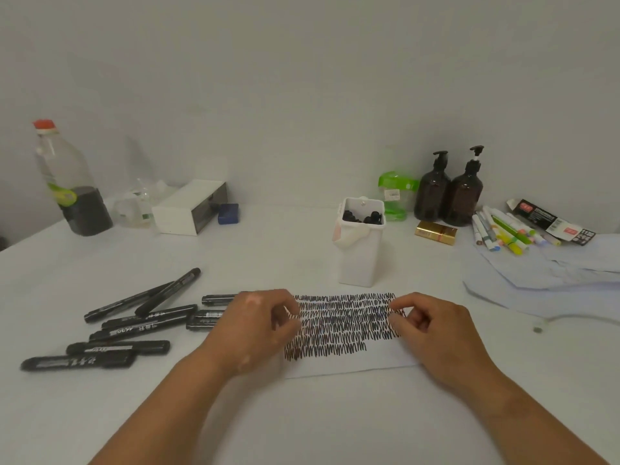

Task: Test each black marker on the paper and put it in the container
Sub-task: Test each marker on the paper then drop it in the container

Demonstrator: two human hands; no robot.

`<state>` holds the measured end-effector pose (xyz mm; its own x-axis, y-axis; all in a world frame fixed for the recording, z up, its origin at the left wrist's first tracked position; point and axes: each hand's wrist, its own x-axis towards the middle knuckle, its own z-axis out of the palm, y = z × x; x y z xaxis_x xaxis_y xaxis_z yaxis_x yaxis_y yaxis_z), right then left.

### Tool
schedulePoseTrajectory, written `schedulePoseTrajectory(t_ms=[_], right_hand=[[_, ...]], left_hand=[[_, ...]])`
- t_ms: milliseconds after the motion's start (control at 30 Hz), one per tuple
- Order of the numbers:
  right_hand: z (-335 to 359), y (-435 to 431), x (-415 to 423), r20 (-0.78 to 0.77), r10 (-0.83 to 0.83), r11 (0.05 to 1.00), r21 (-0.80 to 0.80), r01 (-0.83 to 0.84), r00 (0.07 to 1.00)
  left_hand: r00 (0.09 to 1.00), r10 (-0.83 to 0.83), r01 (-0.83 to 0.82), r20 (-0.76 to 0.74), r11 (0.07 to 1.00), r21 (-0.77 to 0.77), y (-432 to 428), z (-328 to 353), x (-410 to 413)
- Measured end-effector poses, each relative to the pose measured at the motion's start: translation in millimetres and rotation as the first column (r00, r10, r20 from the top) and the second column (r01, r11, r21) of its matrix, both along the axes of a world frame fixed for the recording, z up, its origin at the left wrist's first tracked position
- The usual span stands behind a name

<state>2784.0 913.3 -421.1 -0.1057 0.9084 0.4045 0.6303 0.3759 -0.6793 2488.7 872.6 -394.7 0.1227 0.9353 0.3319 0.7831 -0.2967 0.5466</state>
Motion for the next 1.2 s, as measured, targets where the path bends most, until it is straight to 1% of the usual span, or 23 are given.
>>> schedulePoseTrajectory(t_ms=[67,133,200,300,467,633,700,767,833,900,933,967,1000,1067,1100,1133,1200], right_hand=[[-1.0,0.3,0.3,0.008,0.011,1.000,-0.019,-0.011,1.000],[-0.4,1.0,-1.2,0.018,0.023,0.999,-0.036,-0.022,1.000],[1.7,1.2,-3.4,0.016,0.033,0.999,-0.042,-0.033,0.999],[4.3,0.7,-5.5,-0.020,0.054,0.997,-0.045,-0.055,0.998],[5.7,-3.0,-4.3,-0.035,0.076,0.995,-0.062,-0.078,0.996],[8.6,-4.7,-4.4,-0.049,0.078,0.994,-0.071,-0.081,0.996],[9.9,-5.8,-4.9,-0.056,0.083,0.994,-0.073,-0.087,0.995],[11.0,-6.4,-4.9,-0.061,0.084,0.993,-0.073,-0.088,0.995],[12.0,-7.2,-6.1,-0.057,0.090,0.993,-0.075,-0.094,0.994],[14.1,-9.2,-8.6,-0.058,0.103,0.991,-0.080,-0.108,0.993],[14.9,-10.3,-9.6,-0.059,0.114,0.990,-0.083,-0.118,0.992],[15.2,-11.2,-10.3,-0.064,0.133,0.987,-0.085,-0.138,0.989],[16.0,-12.7,-11.0,-0.081,0.157,0.982,-0.094,-0.164,0.984],[17.4,-14.7,-11.6,-0.127,0.218,0.963,-0.135,-0.234,0.968],[18.0,-15.7,-11.9,-0.148,0.256,0.946,-0.165,-0.279,0.955],[18.8,-17.2,-12.8,-0.168,0.290,0.926,-0.197,-0.321,0.942],[17.8,-17.9,-14.5,-0.160,0.330,0.904,-0.230,-0.360,0.930]], left_hand=[[0.990,0.104,-0.100,-0.098,0.994,0.044,-1.5,3.0,-18.0],[0.961,0.172,-0.166,-0.218,0.985,0.046,-5.7,3.2,-33.8],[0.933,0.193,-0.192,-0.305,0.981,0.033,-10.8,2.1,-44.0],[0.908,0.185,-0.192,-0.377,0.981,0.018,-16.3,1.2,-49.3],[0.885,0.156,-0.172,-0.438,0.985,0.003,-19.2,-2.4,-46.3],[0.870,0.101,-0.140,-0.482,0.989,-0.046,-19.5,0.0,-43.6],[0.886,0.104,-0.135,-0.453,0.990,-0.035,-18.5,4.8,-42.7],[0.925,0.109,-0.111,-0.365,0.994,0.016,-15.6,13.4,-38.0],[0.975,0.095,-0.091,-0.203,0.996,0.025,-12.1,24.9,-28.0],[0.996,0.061,-0.056,0.072,0.996,-0.065,-6.7,33.5,-14.2],[0.973,0.038,-0.009,0.226,0.992,-0.127,-4.0,35.8,-5.5],[0.927,0.017,0.054,0.376,0.983,-0.178,-1.4,37.0,3.9],[0.858,0.007,0.117,0.513,0.971,-0.210,0.6,36.6,13.8],[0.678,0.024,0.225,0.734,0.945,-0.239,5.5,31.4,32.6],[0.600,0.045,0.259,0.799,0.934,-0.247,7.6,27.5,40.3],[0.544,0.061,0.285,0.837,0.925,-0.253,9.8,23.1,46.9],[0.453,0.071,0.350,0.889,0.903,-0.250,12.8,13.3,56.4]])
